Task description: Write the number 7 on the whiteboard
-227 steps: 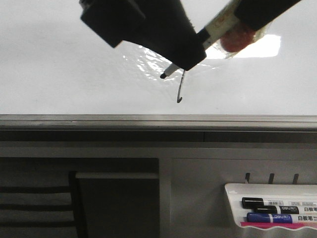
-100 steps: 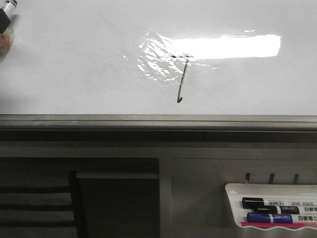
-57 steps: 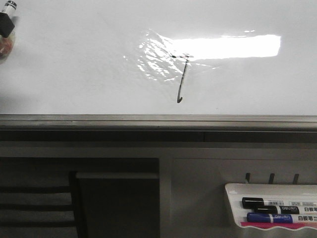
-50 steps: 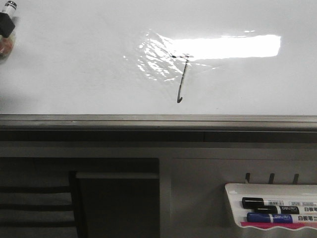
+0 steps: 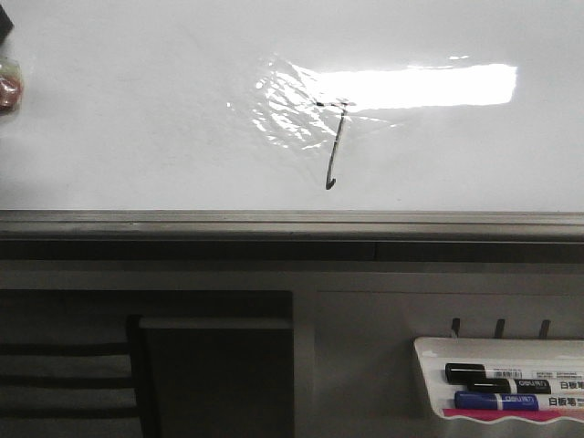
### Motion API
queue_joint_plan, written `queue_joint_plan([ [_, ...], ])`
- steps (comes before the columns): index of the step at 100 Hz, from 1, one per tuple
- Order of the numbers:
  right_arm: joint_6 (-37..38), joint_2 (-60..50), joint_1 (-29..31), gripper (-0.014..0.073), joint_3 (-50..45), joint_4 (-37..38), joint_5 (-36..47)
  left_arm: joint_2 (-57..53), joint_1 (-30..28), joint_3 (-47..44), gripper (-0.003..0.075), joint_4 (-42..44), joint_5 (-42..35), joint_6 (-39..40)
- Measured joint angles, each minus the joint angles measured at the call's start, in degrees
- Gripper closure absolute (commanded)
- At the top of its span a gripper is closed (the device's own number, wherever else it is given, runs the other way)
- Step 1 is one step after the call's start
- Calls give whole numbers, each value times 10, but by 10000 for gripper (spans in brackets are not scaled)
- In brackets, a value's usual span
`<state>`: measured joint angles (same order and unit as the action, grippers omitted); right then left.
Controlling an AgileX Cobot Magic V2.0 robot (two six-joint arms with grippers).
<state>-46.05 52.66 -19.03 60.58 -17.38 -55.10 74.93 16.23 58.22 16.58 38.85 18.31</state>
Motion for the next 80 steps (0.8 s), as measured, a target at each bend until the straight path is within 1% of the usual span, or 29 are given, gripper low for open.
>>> queue_joint_plan([
  [8,45,0,0,253,0,2,0,-39,0,0,334,0,25,-1],
  [11,76,0,0,261,0,5,0,-53,0,0,334,0,37,-4],
  [25,232,-8,0,345,0,55,-1,-131,0,-1,334,0,72,-31],
  [36,306,-34,0,396,-25,90,15,-203,0,-26,334,-6,65,-58],
  [47,359,-70,0,431,-85,105,60,-280,0,-82,334,-7,29,-75],
  [55,386,-101,0,459,-143,113,119,-330,0,-142,334,-9,-14,-81],
  [68,396,-144,0,519,-222,116,212,-394,0,-234,334,-25,-92,-83],
  [80,398,-171,0,570,-274,118,280,-423,0,-302,337,-43,-154,-83],
])
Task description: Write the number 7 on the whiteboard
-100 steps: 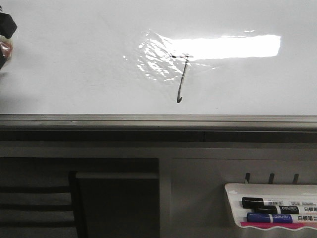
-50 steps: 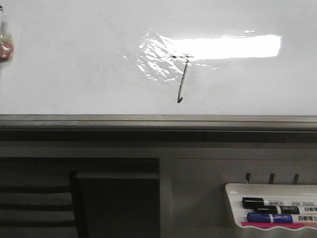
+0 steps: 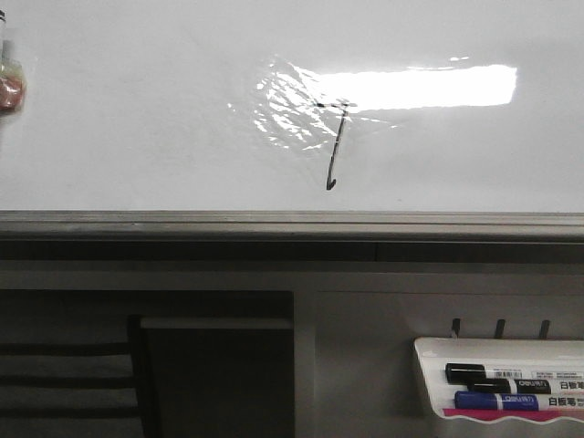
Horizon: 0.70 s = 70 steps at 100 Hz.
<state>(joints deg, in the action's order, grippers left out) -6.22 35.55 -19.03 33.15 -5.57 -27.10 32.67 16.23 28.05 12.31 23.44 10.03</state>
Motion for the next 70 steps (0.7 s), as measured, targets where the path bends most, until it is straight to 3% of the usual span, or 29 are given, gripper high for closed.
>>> queue_joint_plan([
  [11,1,-10,0,634,-25,0,35,-5,0,-25,428,-8,-43,0],
  [30,2,-10,0,659,-35,1,46,-5,0,-29,743,-10,-76,0],
  [70,3,-10,0,660,-35,1,44,-5,0,-29,741,-10,-79,-1],
])
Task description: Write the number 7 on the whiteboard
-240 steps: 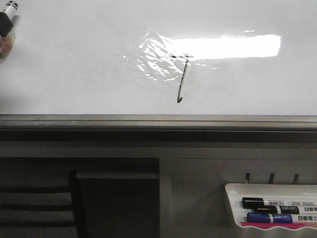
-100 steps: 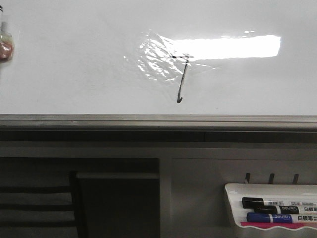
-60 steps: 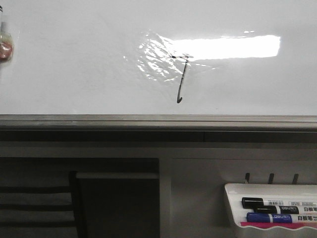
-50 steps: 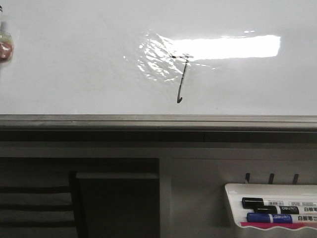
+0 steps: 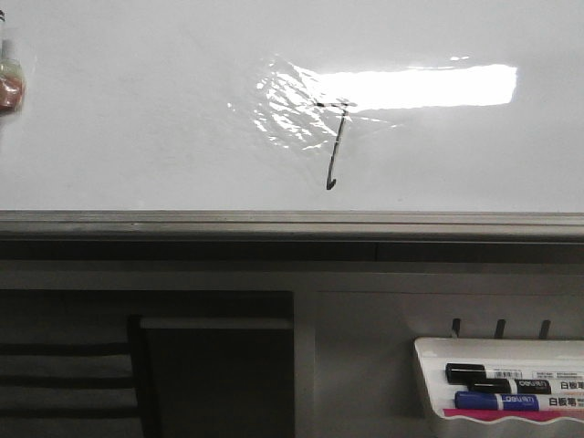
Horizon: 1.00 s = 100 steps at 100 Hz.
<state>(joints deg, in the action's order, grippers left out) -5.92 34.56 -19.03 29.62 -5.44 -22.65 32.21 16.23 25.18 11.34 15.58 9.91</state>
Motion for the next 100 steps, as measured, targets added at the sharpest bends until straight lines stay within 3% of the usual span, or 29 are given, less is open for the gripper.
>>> queue_joint_plan([
  [35,0,0,0,659,0,0,0,-37,-10,-20,741,-1,-9,0],
  [79,0,0,0,660,0,0,0,-309,-125,-230,741,-71,-69,5],
  [100,0,0,0,659,0,0,-2,-324,-134,-252,741,-89,-115,7],
])
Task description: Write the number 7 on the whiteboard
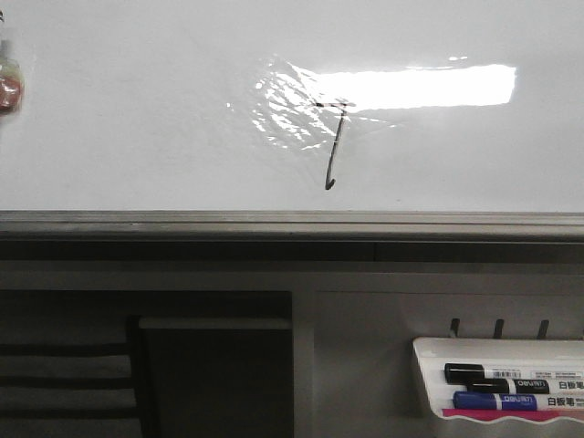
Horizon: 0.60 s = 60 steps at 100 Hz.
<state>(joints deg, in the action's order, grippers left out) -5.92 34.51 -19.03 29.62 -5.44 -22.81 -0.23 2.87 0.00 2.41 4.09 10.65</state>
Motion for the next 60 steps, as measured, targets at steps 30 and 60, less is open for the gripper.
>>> queue_joint_plan([
  [30,0,-1,0,659,0,0,0,0,0,0,741,-1,-12,1],
  [60,1,-1,4,660,0,0,0,0,0,0,741,-69,-16,-103],
])
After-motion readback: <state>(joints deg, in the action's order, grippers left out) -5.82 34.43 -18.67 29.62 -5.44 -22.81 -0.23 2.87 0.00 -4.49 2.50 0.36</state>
